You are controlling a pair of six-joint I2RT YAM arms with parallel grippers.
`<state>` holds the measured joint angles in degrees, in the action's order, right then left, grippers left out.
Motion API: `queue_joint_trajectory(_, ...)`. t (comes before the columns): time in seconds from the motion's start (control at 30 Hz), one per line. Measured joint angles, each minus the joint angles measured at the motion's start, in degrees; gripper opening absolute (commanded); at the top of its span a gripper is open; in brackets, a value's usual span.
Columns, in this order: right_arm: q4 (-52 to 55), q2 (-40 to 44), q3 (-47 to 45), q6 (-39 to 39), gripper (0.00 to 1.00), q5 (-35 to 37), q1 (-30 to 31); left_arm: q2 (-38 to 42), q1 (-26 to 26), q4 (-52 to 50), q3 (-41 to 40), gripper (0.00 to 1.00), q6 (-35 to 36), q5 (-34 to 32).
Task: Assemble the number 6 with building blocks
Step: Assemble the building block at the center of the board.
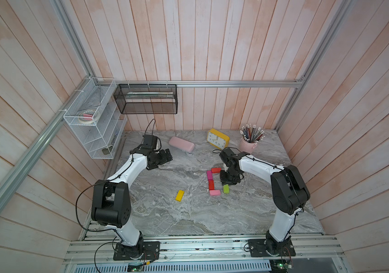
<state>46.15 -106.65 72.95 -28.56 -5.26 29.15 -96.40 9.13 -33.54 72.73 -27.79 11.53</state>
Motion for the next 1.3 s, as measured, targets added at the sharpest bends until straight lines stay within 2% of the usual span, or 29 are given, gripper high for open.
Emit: queue_joint_trajectory(1.3,-1.40,-2.80,1.05,1.14,0.30,-3.69,0.59,-1.60,0.28,1.42,0.00,0.98,-0.90,-0.02)
